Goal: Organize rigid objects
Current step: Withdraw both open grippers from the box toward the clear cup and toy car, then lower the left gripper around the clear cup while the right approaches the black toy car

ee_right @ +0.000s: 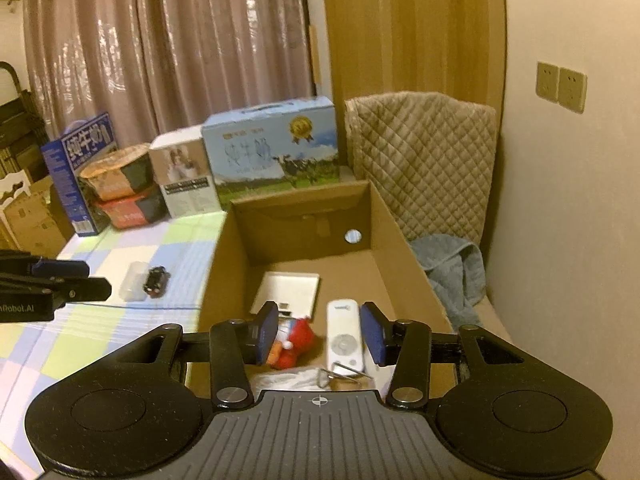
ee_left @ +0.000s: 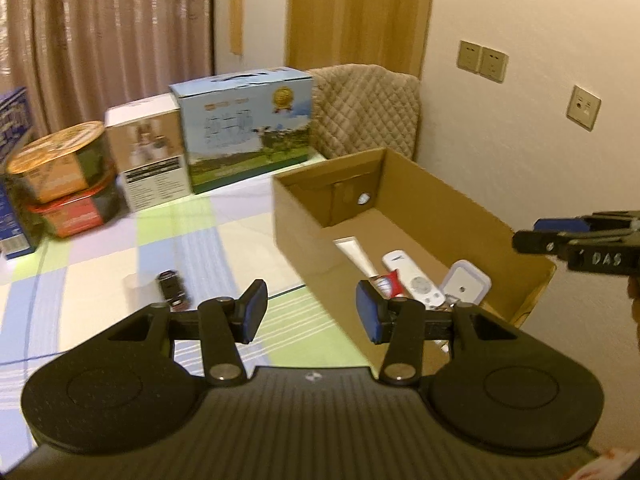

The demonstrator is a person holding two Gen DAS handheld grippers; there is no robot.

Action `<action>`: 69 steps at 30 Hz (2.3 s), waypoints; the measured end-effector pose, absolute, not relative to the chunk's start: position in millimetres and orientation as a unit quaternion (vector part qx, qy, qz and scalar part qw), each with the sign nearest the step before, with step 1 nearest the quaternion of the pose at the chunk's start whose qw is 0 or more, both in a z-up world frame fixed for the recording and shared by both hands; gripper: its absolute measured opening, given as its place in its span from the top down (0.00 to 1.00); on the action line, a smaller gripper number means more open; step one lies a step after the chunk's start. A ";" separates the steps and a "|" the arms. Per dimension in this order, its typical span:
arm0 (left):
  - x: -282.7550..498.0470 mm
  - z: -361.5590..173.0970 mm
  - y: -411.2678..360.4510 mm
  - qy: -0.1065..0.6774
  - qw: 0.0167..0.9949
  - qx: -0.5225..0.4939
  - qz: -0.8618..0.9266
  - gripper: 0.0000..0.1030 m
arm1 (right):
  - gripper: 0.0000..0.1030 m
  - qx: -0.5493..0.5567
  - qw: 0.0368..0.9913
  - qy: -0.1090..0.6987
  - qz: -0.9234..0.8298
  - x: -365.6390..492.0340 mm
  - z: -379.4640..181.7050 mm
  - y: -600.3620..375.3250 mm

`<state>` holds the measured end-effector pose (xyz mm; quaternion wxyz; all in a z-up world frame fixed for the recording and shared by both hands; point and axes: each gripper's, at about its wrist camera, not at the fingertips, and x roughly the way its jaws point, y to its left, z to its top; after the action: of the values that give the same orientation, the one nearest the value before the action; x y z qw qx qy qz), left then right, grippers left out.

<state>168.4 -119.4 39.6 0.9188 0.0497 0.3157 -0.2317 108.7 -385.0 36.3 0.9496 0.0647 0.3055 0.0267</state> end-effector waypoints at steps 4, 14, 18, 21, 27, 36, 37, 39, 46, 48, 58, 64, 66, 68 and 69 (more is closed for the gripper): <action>153.6 41.6 -85.5 0.318 0.925 0.037 -0.206 0.53 | 0.57 0.061 0.953 0.293 0.040 103.3 49.6 -367.7; 122.6 43.2 -2.3 0.320 0.939 0.027 -0.125 0.36 | 0.49 0.046 0.954 0.282 0.091 94.0 64.6 -310.0; 113.1 41.7 23.8 0.325 0.941 0.018 -0.096 0.30 | 0.46 0.040 0.952 0.283 0.110 94.1 64.2 -285.2; 105.6 40.0 35.8 0.325 0.942 0.016 -0.081 0.23 | 0.42 0.035 0.949 0.286 0.126 93.0 61.9 -266.8; 97.9 36.0 53.8 0.327 0.943 0.009 -0.058 0.11 | 0.38 0.022 0.943 0.293 0.154 91.8 55.3 -232.2; 106.9 22.0 72.8 0.329 0.944 -0.004 -0.034 0.02 | 0.36 0.014 0.936 0.307 0.170 103.1 41.5 -199.8; 110.1 19.4 73.0 0.329 0.944 -0.003 -0.032 0.01 | 0.36 0.015 0.936 0.308 0.171 105.7 39.4 -197.4; 115.5 14.3 73.9 0.330 0.944 -0.001 -0.027 0.01 | 0.36 0.016 0.935 0.311 0.172 112.4 34.7 -192.5; 151.1 -9.0 74.8 0.320 0.947 0.002 0.002 0.01 | 0.36 0.024 0.930 0.323 0.171 148.8 6.2 -177.7; 165.7 -17.5 75.0 0.321 0.947 -0.004 0.007 0.01 | 0.36 0.026 0.930 0.327 0.166 162.5 -5.4 -174.8; 239.4 -78.3 67.1 0.323 0.946 -0.018 0.004 0.01 | 0.36 0.037 0.929 0.339 0.143 232.1 -65.0 -170.5; 275.5 -105.6 51.6 0.338 0.941 -0.015 -0.025 0.01 | 0.39 0.046 0.926 0.351 0.132 269.6 -85.4 -171.2; 286.4 -108.3 45.8 0.332 0.942 -0.005 -0.035 0.01 | 0.45 0.050 0.925 0.354 0.128 281.9 -90.3 -169.5; 298.2 -112.9 40.5 0.330 0.943 0.007 -0.044 0.05 | 0.52 0.059 0.923 0.360 0.126 294.8 -95.4 -169.4; 303.8 -114.6 38.5 0.331 0.942 0.008 -0.051 0.07 | 0.56 0.064 0.921 0.362 0.126 300.2 -97.4 -169.7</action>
<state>303.8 38.5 -114.6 0.9424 0.0079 0.3306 -0.0506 300.2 -169.7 -97.4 0.9215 0.0635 0.3619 0.1260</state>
